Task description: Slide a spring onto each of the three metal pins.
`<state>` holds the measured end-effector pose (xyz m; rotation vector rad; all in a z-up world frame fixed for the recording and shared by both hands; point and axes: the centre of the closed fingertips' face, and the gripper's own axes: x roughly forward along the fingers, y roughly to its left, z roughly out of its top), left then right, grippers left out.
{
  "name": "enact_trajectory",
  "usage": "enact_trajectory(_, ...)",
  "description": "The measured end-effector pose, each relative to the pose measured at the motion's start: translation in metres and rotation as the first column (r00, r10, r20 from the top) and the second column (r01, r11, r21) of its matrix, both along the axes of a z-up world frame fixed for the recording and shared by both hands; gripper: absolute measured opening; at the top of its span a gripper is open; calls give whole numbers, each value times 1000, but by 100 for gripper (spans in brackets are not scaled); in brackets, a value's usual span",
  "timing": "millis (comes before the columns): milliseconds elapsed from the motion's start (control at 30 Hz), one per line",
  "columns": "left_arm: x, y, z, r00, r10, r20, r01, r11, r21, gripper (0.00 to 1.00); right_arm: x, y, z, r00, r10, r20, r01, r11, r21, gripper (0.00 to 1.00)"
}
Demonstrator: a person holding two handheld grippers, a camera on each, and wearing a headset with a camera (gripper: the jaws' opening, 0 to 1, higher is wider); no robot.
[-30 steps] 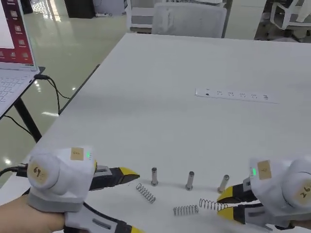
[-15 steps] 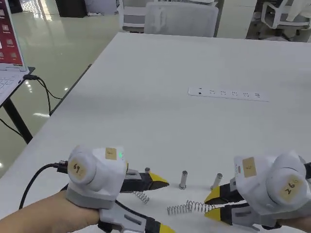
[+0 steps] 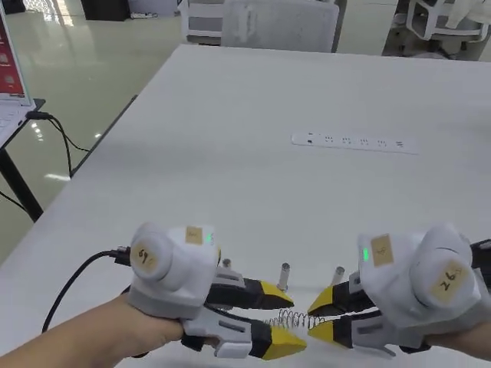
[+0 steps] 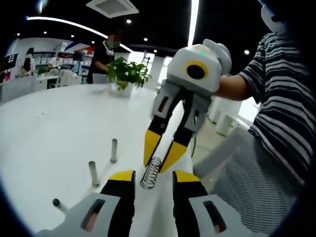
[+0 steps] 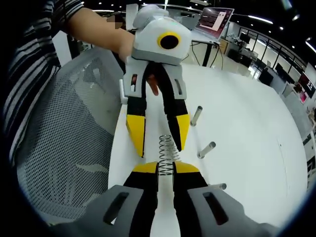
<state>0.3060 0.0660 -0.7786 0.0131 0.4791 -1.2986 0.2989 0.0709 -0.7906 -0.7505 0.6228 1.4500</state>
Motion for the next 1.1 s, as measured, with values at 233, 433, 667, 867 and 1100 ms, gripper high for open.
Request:
enact_trajectory(233,-1,-3,0,1000,-12,7,12,1000,-7,13,0,-2,5,1000,3,0,-3,1000,7,8)
enact_trajectory(433,0,-4,-1,1000,-11,14,11,1000,-12,6,-2,-3,4,1000,16,0,-16,1000,1,8)
enact_trajectory(667,-4,-6,0,999,-34,23,35,999,-22,3,-4,-6,4,1000,19,0,-19,1000,3,8)
enact_trajectory(867,-8,-7,2,998,-57,15,57,998,-28,2,-7,-9,1,1000,23,7,-24,1000,16,10)
enact_trajectory(1100,-12,-7,1,997,-74,14,74,997,-27,2,-10,-19,-6,1000,14,7,-14,1000,20,12)
